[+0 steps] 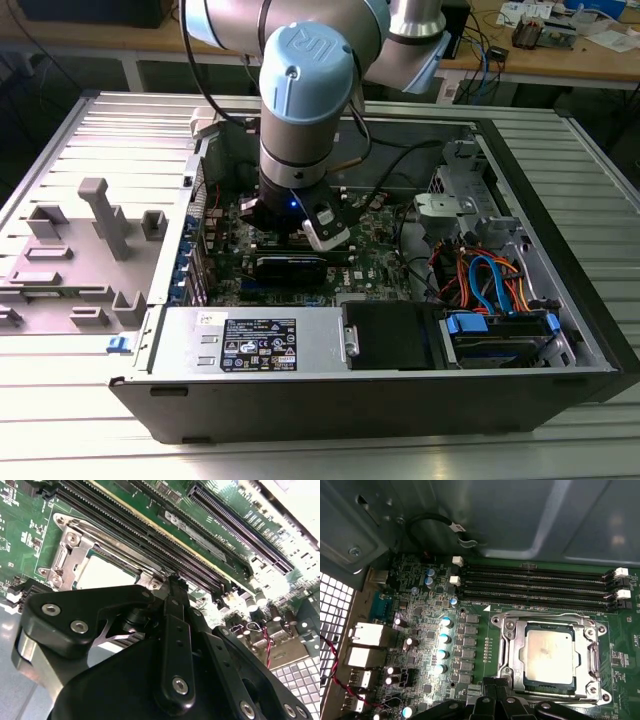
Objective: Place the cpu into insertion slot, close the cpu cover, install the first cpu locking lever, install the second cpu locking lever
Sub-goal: 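Install the second cpu locking lever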
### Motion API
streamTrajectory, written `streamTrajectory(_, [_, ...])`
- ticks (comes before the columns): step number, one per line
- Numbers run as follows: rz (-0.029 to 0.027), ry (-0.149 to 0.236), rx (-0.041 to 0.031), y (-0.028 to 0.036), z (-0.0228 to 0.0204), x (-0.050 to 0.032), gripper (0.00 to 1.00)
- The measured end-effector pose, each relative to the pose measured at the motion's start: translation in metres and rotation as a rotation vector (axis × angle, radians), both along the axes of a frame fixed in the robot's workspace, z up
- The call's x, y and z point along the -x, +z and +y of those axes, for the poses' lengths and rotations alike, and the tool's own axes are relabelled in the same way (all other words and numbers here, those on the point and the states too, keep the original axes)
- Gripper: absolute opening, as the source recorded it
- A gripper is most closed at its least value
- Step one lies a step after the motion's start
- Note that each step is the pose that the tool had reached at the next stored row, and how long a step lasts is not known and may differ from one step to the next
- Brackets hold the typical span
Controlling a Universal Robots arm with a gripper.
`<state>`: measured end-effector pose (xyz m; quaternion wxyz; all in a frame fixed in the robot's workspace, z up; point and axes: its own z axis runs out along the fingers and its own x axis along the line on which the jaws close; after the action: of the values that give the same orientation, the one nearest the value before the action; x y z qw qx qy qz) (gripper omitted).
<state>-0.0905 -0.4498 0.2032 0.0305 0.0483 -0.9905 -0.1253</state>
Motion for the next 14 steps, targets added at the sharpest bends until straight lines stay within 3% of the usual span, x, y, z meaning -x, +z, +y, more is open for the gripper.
streamTrajectory(2, [-0.0001,0.001,-0.0065,-0.0010,0.0000,0.0000,0.11])
streamTrajectory(6, [-0.0001,0.002,-0.0105,-0.0020,0.0001,0.0000,0.11])
streamTrajectory(14, [-0.0001,0.002,-0.0104,-0.0021,0.0000,0.0000,0.11])
